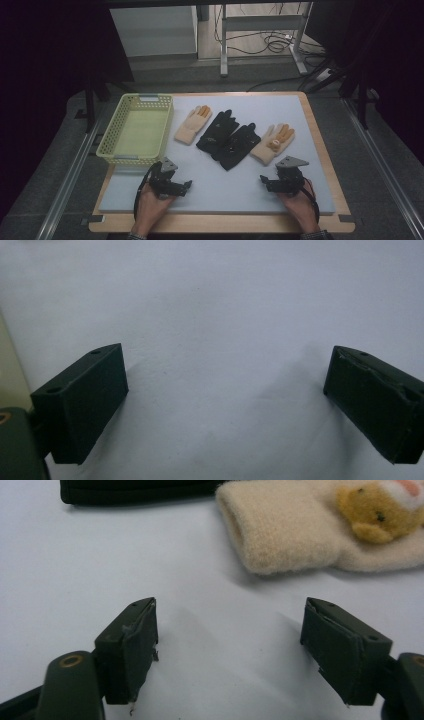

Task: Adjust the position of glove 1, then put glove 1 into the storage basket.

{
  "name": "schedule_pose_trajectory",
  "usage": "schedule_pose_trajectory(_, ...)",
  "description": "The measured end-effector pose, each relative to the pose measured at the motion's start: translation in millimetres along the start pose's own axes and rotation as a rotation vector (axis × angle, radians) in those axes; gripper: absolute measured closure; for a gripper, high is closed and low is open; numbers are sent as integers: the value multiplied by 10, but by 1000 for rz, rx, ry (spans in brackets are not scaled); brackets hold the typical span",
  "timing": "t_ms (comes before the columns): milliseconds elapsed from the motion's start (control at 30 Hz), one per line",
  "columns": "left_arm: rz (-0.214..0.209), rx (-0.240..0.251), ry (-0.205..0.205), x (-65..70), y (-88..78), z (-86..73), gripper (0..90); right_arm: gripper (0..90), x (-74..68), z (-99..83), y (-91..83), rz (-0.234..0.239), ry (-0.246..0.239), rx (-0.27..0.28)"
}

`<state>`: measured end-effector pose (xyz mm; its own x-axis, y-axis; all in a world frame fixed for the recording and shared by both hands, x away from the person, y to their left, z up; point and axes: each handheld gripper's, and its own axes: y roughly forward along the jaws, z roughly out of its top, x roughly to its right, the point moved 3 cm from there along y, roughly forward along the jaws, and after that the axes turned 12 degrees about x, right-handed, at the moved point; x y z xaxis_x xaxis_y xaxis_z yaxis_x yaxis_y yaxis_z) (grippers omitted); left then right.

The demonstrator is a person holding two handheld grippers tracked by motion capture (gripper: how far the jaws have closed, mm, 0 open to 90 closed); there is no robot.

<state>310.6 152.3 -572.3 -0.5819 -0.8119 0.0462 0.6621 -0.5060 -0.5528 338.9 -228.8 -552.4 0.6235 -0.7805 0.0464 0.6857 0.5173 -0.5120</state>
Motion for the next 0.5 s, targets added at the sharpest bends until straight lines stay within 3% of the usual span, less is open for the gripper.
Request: schedule_pose_trajectory(500,1,4,1,2,-2,-2,42,172,4,-2,7,-14,1,-8)
